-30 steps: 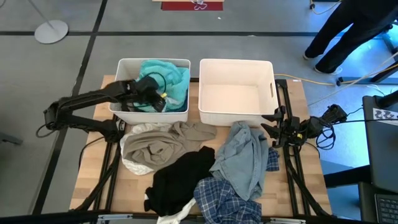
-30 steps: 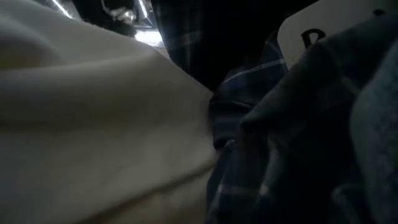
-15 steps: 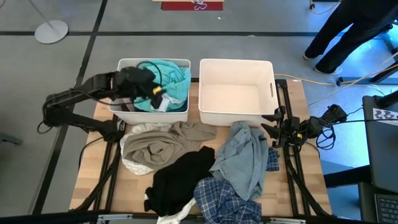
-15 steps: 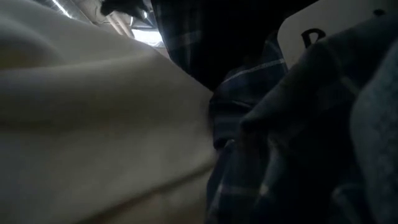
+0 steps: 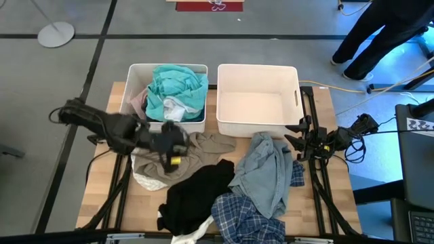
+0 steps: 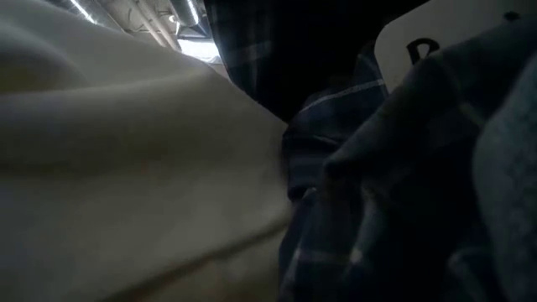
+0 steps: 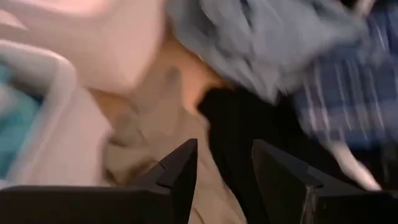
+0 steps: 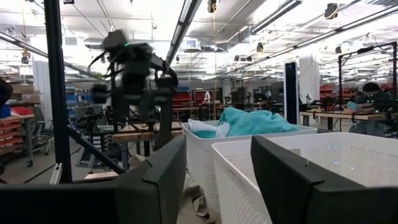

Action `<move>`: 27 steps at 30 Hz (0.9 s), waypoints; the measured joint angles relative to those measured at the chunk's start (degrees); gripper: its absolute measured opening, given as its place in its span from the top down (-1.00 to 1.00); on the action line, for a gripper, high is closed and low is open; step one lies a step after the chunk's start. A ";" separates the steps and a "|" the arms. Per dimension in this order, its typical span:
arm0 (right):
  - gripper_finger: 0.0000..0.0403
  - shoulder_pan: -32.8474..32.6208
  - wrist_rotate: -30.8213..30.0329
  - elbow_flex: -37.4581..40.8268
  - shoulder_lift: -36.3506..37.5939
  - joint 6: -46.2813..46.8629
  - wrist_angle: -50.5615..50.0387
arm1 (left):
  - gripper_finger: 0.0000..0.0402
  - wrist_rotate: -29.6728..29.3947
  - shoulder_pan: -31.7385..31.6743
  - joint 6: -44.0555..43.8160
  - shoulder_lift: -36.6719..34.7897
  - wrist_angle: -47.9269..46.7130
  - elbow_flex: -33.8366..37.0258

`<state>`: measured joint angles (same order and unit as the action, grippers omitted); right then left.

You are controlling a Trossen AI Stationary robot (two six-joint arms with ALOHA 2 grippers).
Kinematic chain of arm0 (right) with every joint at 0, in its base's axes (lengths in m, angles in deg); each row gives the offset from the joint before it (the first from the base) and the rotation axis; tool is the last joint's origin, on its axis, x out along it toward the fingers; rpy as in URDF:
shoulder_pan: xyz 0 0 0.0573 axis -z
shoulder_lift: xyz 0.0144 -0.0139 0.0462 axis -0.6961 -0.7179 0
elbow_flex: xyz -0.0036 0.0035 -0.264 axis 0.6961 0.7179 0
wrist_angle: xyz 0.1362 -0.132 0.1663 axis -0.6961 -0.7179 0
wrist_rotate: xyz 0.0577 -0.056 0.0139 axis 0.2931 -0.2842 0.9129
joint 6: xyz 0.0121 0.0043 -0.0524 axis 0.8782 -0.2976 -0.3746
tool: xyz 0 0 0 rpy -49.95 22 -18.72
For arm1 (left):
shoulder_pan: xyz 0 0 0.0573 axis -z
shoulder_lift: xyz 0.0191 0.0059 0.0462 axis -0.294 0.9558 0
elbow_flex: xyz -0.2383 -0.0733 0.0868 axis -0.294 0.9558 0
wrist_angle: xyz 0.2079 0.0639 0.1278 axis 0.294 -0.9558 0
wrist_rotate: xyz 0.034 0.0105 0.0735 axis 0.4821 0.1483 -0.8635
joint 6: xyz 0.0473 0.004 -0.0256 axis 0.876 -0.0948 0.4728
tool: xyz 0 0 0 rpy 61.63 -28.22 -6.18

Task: Sort clothes
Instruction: Put the brown shorts into the left white bin

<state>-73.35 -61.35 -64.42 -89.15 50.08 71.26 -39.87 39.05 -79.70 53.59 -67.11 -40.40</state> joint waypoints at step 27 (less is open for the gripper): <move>0.10 0.00 0.00 0.06 0.00 0.58 1.11 | 0.28 2.02 2.40 -5.70 13.61 1.65 0.92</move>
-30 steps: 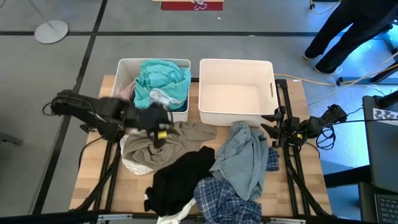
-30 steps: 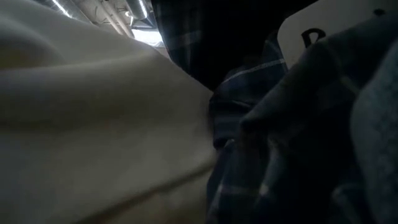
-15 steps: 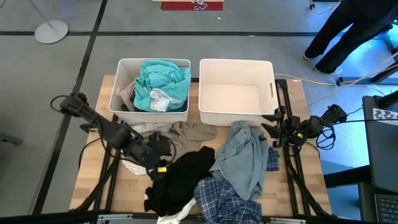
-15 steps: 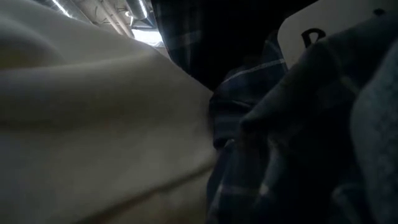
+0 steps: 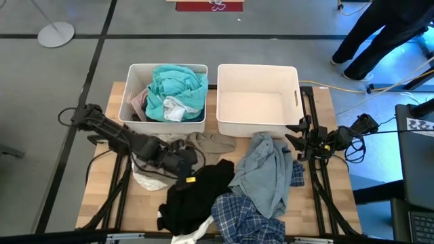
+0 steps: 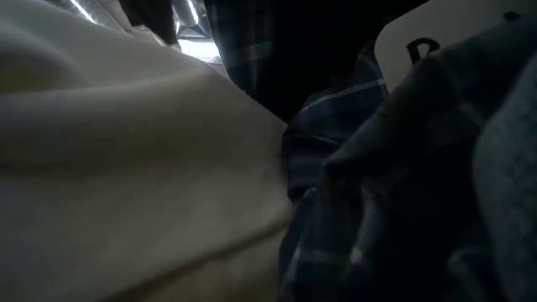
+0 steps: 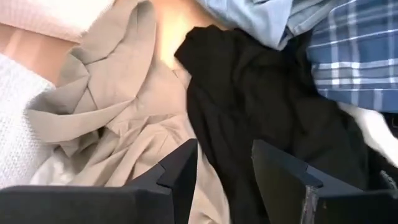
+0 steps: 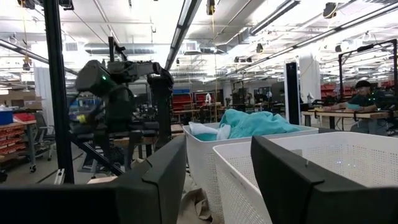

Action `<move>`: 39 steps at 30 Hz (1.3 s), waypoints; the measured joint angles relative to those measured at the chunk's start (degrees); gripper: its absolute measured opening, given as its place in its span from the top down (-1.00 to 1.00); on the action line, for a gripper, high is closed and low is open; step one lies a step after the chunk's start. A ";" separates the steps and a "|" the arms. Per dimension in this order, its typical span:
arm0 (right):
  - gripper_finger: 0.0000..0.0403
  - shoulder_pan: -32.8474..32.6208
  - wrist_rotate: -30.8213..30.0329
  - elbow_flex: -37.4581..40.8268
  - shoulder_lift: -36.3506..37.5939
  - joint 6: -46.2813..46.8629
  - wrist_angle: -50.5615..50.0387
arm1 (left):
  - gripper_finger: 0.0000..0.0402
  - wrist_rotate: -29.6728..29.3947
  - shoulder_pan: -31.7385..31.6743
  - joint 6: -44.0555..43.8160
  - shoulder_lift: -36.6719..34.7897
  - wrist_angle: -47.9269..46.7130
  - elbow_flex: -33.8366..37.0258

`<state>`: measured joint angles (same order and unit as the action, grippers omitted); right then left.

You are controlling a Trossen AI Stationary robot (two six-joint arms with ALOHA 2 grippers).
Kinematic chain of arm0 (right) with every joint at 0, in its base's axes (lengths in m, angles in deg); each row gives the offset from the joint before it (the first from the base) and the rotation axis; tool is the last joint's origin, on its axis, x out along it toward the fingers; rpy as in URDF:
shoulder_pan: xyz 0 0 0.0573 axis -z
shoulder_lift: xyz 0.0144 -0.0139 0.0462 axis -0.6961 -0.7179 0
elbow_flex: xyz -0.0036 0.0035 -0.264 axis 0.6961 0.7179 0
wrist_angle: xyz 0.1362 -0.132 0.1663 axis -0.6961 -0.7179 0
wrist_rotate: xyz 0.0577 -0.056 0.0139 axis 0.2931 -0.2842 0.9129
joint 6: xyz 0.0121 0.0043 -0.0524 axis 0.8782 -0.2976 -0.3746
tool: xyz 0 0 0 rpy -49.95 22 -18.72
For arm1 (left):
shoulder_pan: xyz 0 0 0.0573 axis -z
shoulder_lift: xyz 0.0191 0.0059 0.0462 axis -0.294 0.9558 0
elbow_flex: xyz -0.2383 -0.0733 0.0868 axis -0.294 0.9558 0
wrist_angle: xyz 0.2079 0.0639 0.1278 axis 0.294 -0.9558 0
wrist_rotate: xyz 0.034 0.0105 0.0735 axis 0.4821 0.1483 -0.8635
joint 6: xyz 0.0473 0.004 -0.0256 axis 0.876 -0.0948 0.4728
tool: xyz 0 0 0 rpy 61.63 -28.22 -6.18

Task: Sort clothes
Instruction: Put the brown shorts into the left white bin

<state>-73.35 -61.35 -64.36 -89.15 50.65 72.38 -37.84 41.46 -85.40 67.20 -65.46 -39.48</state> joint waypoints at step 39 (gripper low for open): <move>0.10 0.00 2.70 0.03 -0.02 -0.04 -0.78 | 0.64 1.55 -6.73 7.62 5.28 21.75 29.20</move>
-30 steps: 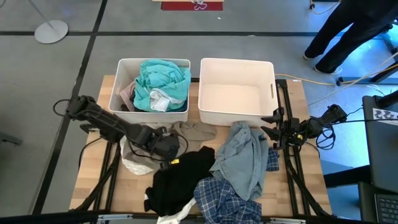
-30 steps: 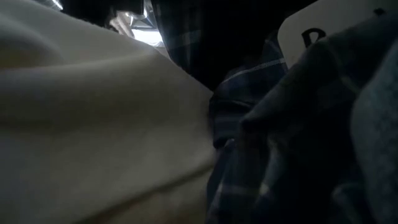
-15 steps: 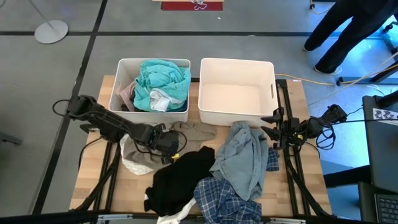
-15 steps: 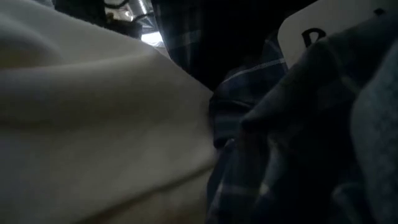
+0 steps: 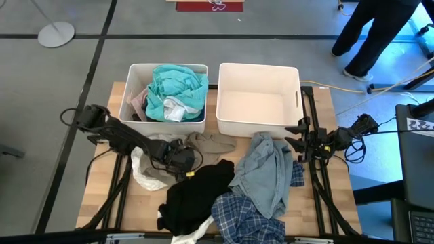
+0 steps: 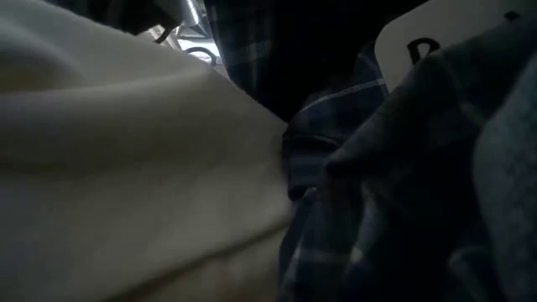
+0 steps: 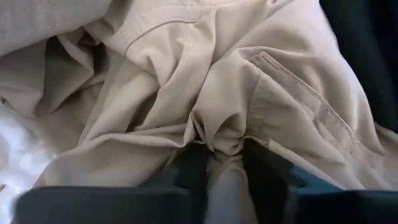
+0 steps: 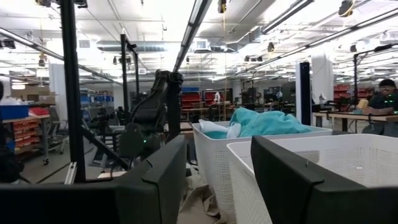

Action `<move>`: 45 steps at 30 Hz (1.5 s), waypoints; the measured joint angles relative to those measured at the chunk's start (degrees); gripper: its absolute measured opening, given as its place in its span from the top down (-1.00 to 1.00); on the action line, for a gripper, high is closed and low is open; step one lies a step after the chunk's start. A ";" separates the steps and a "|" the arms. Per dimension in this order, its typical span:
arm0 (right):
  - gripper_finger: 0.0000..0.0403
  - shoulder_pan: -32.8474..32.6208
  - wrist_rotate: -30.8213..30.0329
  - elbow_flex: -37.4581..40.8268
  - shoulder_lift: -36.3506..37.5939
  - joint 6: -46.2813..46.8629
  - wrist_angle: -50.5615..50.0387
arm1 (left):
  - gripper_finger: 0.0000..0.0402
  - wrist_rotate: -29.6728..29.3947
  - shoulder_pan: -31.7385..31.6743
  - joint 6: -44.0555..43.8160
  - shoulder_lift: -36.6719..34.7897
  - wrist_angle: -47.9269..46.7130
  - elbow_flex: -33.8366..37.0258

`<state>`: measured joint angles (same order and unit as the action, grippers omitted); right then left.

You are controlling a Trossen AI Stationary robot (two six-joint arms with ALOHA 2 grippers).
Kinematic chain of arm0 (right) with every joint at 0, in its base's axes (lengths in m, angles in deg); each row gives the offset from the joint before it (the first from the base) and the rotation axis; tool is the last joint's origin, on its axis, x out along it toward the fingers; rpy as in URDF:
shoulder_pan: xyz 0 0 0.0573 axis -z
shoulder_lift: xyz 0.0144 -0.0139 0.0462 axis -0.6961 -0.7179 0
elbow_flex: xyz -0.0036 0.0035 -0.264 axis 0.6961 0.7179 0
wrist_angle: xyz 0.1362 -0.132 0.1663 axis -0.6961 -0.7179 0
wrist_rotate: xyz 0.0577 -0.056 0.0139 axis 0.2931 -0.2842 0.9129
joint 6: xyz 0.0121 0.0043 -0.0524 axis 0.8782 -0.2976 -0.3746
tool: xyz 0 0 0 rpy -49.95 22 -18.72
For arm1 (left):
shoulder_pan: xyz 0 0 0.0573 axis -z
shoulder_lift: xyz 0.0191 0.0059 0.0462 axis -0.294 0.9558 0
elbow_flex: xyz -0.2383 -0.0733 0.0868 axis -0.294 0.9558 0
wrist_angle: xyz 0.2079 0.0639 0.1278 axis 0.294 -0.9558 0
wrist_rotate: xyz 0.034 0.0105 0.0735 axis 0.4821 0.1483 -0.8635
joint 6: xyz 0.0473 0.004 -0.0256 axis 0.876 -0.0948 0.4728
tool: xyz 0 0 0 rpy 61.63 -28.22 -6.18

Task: Sort clothes
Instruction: Put the brown shorts into the left white bin

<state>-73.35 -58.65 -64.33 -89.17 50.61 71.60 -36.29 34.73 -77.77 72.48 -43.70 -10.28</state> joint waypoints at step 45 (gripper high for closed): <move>0.10 0.00 -1.03 0.00 0.00 -0.12 1.16 | 0.99 -67.49 8.38 41.86 -12.14 -14.35 -58.50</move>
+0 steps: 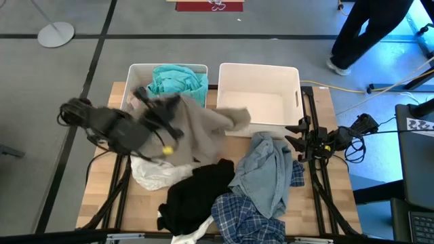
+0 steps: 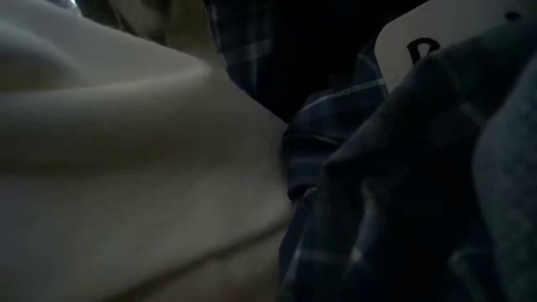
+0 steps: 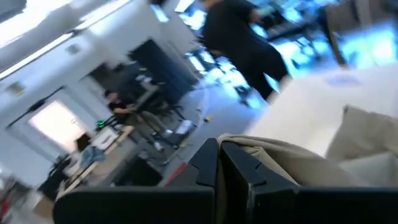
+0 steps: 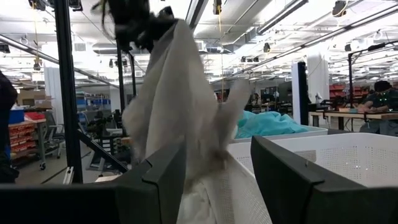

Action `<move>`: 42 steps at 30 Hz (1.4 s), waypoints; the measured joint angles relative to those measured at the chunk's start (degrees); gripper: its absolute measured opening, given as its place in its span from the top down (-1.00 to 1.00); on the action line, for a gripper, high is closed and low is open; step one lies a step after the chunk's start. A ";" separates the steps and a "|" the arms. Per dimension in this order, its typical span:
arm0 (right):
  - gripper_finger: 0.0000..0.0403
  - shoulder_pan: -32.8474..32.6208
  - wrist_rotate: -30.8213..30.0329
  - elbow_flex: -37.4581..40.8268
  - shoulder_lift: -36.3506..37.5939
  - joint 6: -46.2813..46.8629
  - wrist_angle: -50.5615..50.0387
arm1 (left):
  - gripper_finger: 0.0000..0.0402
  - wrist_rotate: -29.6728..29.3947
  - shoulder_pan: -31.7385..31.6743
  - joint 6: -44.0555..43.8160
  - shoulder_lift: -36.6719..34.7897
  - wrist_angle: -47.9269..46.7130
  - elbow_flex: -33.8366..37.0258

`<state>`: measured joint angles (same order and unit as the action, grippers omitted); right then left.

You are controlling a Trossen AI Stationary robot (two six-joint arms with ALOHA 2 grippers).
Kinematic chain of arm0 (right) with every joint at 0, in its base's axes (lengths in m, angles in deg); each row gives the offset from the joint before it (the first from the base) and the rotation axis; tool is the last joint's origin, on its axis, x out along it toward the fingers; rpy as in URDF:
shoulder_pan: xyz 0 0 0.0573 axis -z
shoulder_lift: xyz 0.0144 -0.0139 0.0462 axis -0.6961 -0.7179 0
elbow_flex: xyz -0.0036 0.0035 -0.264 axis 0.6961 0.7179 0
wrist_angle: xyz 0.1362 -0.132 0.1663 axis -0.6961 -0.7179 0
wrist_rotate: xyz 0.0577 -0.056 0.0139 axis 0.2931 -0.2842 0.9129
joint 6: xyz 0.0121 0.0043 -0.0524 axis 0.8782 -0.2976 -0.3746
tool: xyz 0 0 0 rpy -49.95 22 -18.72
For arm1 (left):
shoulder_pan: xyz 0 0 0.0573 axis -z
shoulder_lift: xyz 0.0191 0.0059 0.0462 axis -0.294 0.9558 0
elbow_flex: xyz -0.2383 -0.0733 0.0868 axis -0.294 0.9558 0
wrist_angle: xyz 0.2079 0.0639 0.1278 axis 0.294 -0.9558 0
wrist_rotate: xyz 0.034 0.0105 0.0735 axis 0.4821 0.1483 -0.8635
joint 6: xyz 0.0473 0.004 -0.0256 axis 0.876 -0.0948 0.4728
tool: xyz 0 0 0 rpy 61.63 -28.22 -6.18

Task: Sort clothes
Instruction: Put the brown shorts into the left white bin

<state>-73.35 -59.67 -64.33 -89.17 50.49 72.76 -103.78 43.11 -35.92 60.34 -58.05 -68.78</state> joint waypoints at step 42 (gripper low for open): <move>0.10 0.00 -0.23 -0.04 0.00 -1.62 -1.19 | 0.99 36.80 -47.46 -14.15 -11.38 2.14 25.91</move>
<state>-73.35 -59.90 -64.37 -89.17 48.87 71.57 -66.98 -4.34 -50.07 48.96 -55.91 -42.87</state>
